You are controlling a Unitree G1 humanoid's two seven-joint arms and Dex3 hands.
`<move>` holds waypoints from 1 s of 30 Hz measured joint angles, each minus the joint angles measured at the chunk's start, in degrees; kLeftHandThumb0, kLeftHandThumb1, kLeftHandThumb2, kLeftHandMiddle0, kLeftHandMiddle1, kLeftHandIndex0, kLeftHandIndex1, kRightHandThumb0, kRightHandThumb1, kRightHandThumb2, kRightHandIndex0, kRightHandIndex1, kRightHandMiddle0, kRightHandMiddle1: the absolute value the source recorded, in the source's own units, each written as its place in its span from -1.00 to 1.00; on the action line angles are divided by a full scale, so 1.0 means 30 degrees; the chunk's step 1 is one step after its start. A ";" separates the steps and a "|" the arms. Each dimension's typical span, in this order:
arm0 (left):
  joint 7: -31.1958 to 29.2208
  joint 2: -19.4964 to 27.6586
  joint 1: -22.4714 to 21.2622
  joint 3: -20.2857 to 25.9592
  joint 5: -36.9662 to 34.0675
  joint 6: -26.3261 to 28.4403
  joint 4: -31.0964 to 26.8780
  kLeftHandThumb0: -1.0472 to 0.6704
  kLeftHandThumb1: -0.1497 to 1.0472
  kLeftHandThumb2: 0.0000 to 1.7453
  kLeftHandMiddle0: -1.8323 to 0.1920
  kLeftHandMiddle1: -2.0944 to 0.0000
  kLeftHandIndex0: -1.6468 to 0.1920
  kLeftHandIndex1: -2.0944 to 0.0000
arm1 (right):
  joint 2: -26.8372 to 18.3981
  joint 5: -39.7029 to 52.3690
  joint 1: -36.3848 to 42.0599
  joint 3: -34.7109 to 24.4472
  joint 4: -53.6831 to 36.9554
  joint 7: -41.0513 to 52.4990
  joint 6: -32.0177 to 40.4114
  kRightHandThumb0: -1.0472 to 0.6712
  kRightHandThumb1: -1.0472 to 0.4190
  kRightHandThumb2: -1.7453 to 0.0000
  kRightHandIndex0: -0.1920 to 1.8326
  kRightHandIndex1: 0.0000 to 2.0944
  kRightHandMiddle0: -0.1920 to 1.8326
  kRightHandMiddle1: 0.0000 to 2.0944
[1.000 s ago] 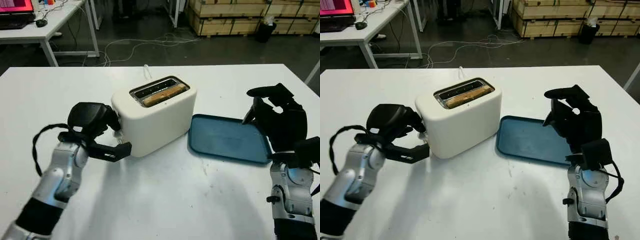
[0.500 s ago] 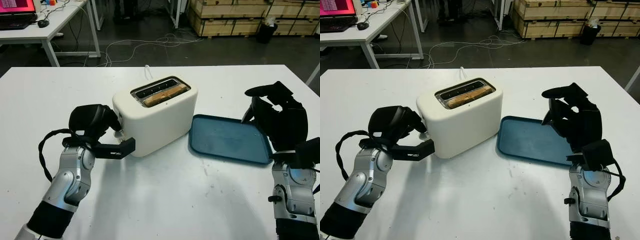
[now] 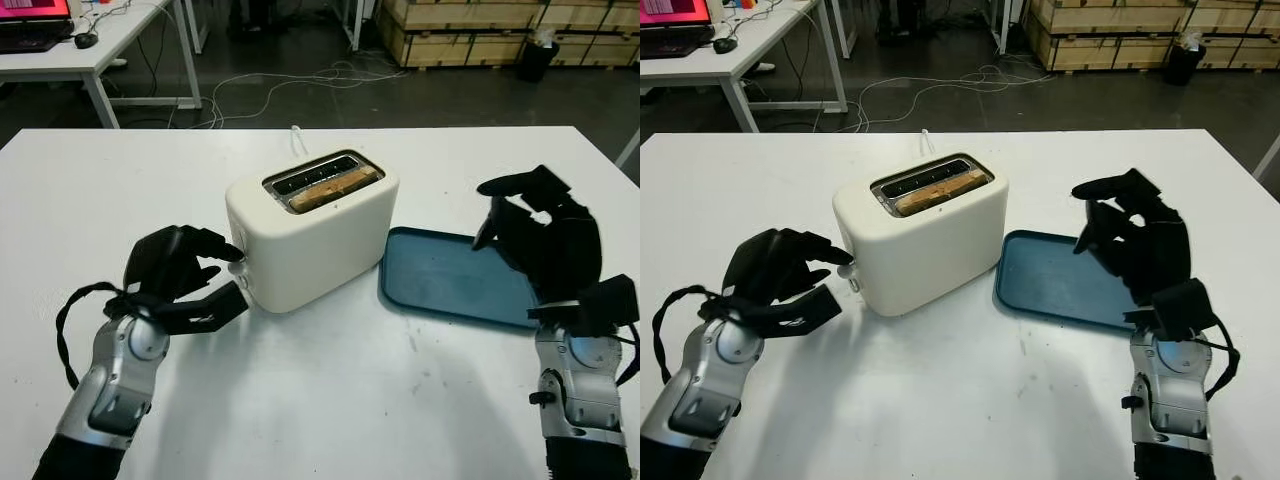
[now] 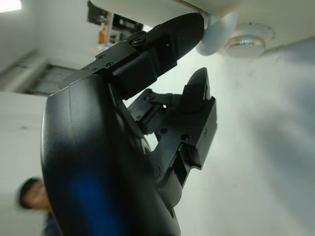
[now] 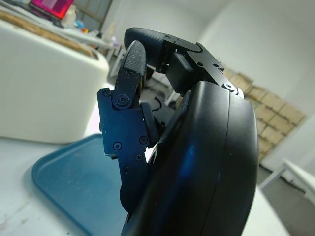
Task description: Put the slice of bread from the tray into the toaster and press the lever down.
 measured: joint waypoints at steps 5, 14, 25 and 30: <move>-0.0010 -0.0939 0.0355 0.1243 -0.1841 -0.0077 -0.0331 0.44 0.46 0.41 -0.32 -0.67 -0.53 0.85 | 0.0030 -0.0149 -0.0582 0.0465 0.2005 0.0023 0.0447 -0.13 -0.83 0.52 0.03 0.67 -0.16 0.52; -0.0340 -0.2018 -0.1059 0.2517 -0.1809 0.2626 -0.5003 0.33 0.74 0.02 -0.06 -0.67 0.23 -0.53 | -0.0823 -0.0884 -0.1618 0.0706 0.2771 0.0349 0.2462 -0.13 -0.83 0.57 -0.08 0.67 -0.23 0.50; -0.0015 -0.2907 -0.0925 0.2807 -0.1488 0.3483 -0.6521 0.32 0.79 -0.05 -0.09 -0.67 0.19 -0.67 | -0.2851 -0.1293 -0.2014 0.0417 0.2155 0.0762 0.4221 -0.08 -0.83 0.54 -0.03 0.67 -0.24 0.64; -0.1197 -0.2257 -0.0921 0.2903 -0.1459 0.4511 -0.7077 0.43 0.69 -0.05 -0.17 -0.67 0.05 -0.67 | -0.4219 -0.1683 -0.2458 0.0418 0.1990 0.1527 0.4232 -0.10 -0.83 0.51 0.01 0.67 -0.24 0.67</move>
